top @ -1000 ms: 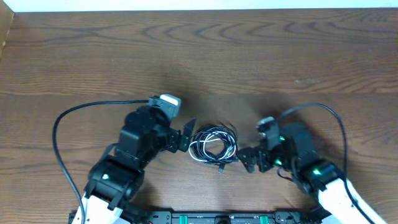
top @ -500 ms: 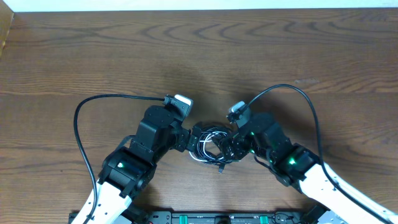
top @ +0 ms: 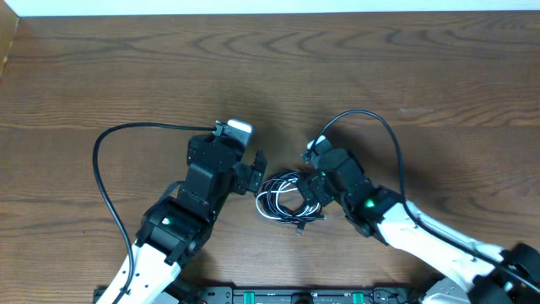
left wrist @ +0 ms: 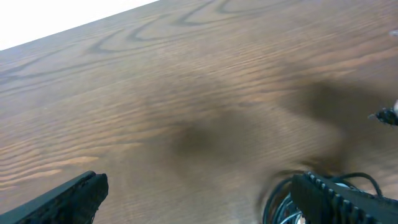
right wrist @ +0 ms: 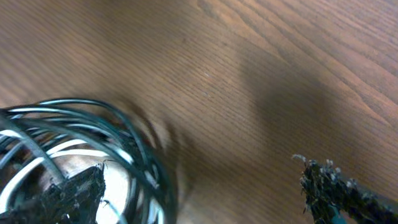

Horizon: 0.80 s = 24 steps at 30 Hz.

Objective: Untangle cables
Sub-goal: 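Close both grippers on the cable bundle from opposite sides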

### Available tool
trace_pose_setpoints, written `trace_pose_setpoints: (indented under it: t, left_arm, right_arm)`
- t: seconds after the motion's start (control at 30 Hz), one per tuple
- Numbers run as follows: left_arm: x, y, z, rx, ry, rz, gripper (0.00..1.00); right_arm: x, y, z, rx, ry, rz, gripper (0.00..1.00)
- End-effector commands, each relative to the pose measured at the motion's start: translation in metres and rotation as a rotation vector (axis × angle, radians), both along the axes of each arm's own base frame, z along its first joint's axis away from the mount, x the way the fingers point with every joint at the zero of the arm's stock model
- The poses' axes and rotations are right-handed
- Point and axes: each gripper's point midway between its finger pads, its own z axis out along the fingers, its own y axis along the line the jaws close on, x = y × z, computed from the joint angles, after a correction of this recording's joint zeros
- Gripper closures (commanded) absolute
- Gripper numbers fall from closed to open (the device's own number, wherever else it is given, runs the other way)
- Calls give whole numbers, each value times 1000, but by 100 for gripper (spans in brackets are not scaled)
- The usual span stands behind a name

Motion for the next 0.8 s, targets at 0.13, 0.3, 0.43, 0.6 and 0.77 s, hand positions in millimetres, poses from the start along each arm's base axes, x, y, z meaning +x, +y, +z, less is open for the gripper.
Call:
trace_pose_setpoints:
  t: [0.13, 0.3, 0.43, 0.6, 0.77]
  left_arm:
    - [6, 3, 3, 27, -11, 22, 2]
    - [7, 2, 0, 32, -3, 22, 1]
    - [7, 2, -1, 34, 0, 22, 2]
    - [7, 2, -1, 34, 0, 22, 1]
    - [7, 3, -4, 37, 6, 22, 26]
  right_arm:
    - [6, -1, -23, -61, 5, 0, 1]
    - [10, 3, -25, -52, -5, 0, 33]
    - [11, 3, -24, -47, -10, -1, 88]
    - [5, 11, -25, -13, 18, 33, 99]
    - [5, 32, 17, 127, -18, 76, 99]
